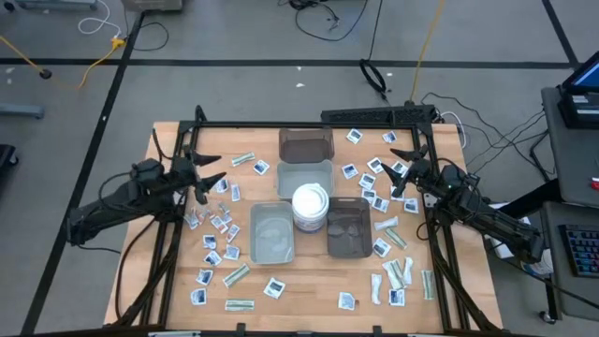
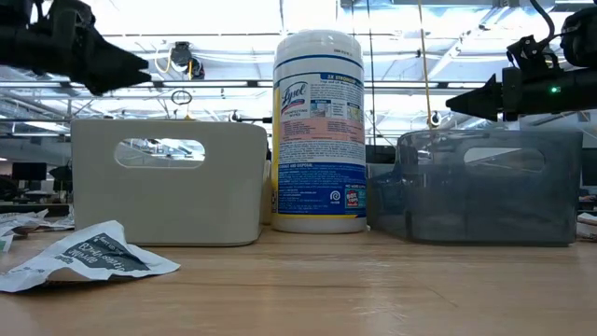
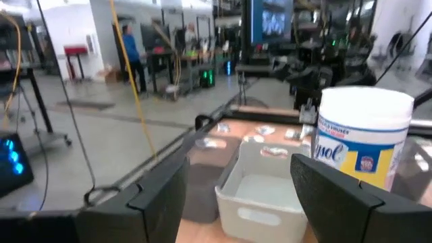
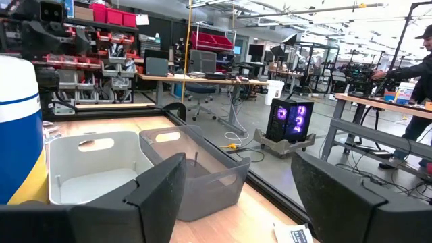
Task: Pick & Place First Aid Supplies
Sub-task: Put the ointment pack into the bottom gray bin
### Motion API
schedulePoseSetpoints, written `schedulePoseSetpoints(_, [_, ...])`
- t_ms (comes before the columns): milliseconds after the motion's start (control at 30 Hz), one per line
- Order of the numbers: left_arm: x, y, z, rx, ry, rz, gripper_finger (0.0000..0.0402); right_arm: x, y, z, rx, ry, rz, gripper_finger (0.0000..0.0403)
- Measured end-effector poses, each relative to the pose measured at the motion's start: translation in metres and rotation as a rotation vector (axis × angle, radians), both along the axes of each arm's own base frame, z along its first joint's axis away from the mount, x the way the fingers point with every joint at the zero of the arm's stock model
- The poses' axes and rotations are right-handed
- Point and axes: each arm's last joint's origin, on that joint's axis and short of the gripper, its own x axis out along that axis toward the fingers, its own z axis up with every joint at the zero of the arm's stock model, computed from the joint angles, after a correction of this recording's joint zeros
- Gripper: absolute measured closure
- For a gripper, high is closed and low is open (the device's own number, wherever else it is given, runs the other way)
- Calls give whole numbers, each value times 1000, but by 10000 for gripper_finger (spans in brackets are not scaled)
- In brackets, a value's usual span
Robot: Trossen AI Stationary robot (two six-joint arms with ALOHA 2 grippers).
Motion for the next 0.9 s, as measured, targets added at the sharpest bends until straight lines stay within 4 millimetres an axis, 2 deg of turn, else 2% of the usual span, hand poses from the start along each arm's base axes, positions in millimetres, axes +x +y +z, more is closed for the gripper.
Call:
schedulePoseSetpoints(167, [-3, -1, 35, -81, 48, 14, 133, 0, 0, 0, 0, 0, 0, 140])
schedulePoseSetpoints(367, [10, 5, 65, -273, 193, 46, 133, 0, 0, 0, 0, 0, 0, 140])
schedulePoseSetpoints(700, [48, 18, 97, -630, 390, 145, 133, 0, 0, 0, 0, 0, 0, 140])
schedulePoseSetpoints(900, [67, 16, 112, -800, 482, 198, 133, 0, 0, 0, 0, 0, 0, 140])
